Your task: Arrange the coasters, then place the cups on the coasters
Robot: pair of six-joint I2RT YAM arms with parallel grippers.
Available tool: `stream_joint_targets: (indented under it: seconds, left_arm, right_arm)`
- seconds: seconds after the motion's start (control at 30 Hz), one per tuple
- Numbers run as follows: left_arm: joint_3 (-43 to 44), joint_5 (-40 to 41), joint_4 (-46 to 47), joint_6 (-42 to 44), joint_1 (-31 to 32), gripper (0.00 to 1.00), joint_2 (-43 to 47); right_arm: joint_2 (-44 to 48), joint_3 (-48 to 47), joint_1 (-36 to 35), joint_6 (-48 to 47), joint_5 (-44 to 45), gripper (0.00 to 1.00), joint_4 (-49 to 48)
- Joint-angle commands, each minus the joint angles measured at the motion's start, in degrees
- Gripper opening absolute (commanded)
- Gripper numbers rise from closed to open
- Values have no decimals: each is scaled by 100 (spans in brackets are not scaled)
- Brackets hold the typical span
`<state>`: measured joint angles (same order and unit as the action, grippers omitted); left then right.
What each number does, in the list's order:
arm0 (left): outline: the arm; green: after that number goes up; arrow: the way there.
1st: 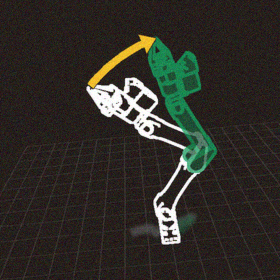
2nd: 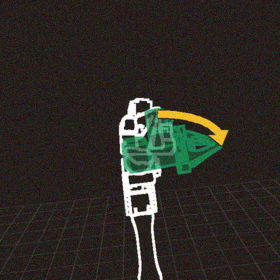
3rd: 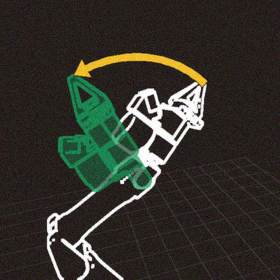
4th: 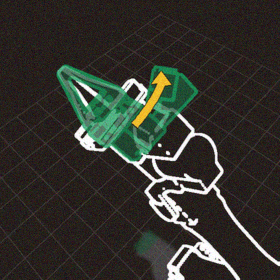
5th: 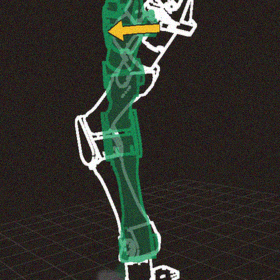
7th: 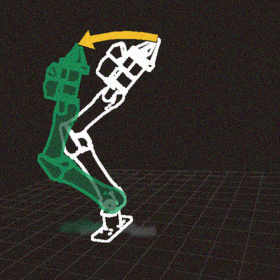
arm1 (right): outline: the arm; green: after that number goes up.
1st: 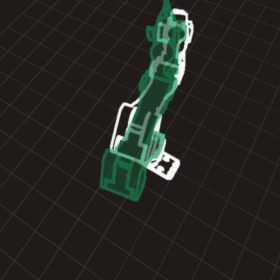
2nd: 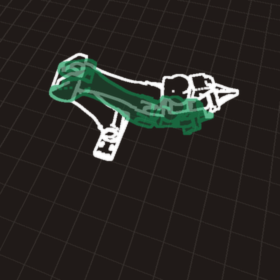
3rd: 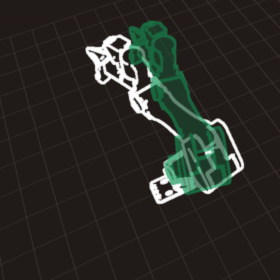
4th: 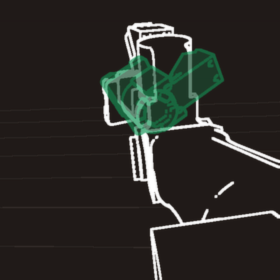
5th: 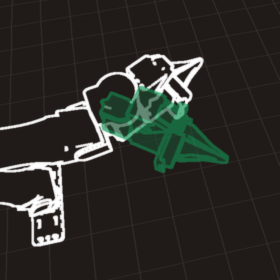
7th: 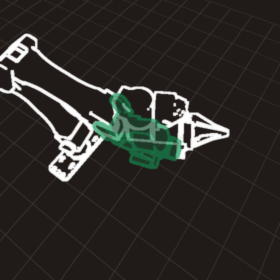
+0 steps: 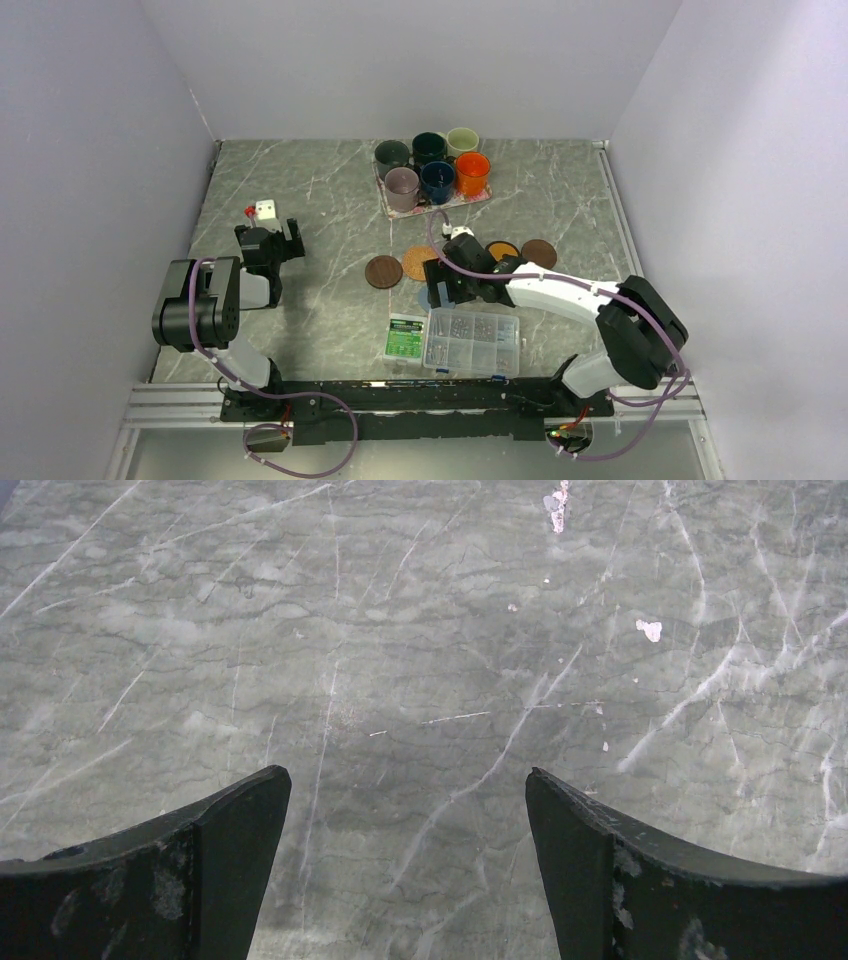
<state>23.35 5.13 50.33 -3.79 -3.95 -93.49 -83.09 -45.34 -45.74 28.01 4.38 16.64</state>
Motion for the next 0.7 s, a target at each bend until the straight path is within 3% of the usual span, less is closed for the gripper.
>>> stream_joint_targets:
  seconds: [0.0, 0.4, 0.53, 0.67]
  left_arm:
    - [-6, -85, 287, 63, -11, 94, -2]
    - [-6, -42, 303, 88, -10, 94, 11]
    - [646, 339, -1677, -244, -2, 94, 702]
    - [634, 504, -1951, -673, -5, 94, 876]
  right_arm:
    - [165, -17, 12, 425, 1, 100, -241]
    - [-341, 111, 12, 693, -219, 91, -497]
    - [-463, 45, 13, 732, -163, 91, -454]
    - [-617, -1, 13, 733, -394, 90, -582]
